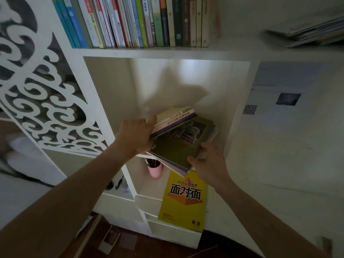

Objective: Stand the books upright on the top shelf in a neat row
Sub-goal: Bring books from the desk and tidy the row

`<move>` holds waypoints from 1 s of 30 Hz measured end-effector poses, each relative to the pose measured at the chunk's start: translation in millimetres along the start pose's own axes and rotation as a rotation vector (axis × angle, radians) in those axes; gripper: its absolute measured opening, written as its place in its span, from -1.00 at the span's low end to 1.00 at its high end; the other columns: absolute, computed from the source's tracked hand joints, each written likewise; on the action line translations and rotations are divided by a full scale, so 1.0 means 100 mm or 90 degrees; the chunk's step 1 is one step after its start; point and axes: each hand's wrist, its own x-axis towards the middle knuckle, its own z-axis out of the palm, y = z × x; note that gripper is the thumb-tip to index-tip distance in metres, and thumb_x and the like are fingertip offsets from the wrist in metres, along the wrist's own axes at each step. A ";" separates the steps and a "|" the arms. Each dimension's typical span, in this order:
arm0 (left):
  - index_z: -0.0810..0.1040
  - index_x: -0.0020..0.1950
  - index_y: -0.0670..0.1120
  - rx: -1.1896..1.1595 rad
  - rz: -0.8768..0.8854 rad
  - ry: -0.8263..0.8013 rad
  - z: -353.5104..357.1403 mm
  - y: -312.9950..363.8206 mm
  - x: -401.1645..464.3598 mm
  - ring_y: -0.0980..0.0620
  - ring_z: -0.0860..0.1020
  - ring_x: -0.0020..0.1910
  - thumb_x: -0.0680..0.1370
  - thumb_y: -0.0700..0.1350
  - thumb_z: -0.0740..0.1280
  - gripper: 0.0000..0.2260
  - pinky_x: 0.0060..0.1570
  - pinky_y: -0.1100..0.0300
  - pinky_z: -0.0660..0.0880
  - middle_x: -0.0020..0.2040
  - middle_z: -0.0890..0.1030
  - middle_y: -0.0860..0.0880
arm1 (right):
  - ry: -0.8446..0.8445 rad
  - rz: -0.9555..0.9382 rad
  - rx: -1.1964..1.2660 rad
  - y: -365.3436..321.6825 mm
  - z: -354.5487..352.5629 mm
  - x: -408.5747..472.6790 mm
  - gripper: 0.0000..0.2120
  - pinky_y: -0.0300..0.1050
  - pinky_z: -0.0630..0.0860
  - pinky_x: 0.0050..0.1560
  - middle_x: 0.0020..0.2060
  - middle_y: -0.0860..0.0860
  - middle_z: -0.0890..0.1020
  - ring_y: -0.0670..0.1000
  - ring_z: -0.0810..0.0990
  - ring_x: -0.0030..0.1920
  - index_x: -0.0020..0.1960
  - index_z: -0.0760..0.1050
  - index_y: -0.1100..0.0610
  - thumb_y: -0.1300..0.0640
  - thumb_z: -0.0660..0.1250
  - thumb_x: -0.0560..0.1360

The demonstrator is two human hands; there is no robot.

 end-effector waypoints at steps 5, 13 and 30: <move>0.47 0.21 -0.18 -0.105 -0.008 0.178 -0.14 -0.16 -0.27 -0.19 0.62 -0.42 0.62 0.21 0.29 -0.55 -0.37 0.00 0.61 -0.19 0.68 -0.15 | -0.040 -0.014 -0.025 -0.14 -0.15 -0.07 -0.53 0.09 0.53 0.25 0.12 0.06 0.54 0.16 0.55 0.26 0.37 0.46 0.17 -0.03 0.43 0.56; 0.54 0.12 -0.07 -0.469 -0.165 0.318 -1.46 -0.11 -1.41 0.06 0.63 -0.35 0.54 0.21 0.38 -0.63 -0.46 0.19 0.53 -0.22 0.65 0.06 | -0.129 -0.103 0.441 -0.62 -0.54 -0.66 -0.40 -0.13 0.55 0.25 0.20 -0.08 0.66 -0.14 0.64 0.19 0.33 0.48 -0.06 -0.29 0.49 0.39; 0.57 0.37 -0.10 -0.822 -0.061 -0.249 1.05 3.77 -0.83 0.00 0.60 0.12 0.53 -0.06 0.54 -0.57 -0.11 0.37 0.37 0.06 0.60 0.09 | 0.053 0.128 0.264 3.05 -1.43 -1.08 -0.58 0.04 0.64 0.18 0.12 -0.08 0.69 -0.16 0.66 0.11 0.31 0.49 0.02 0.22 0.51 0.50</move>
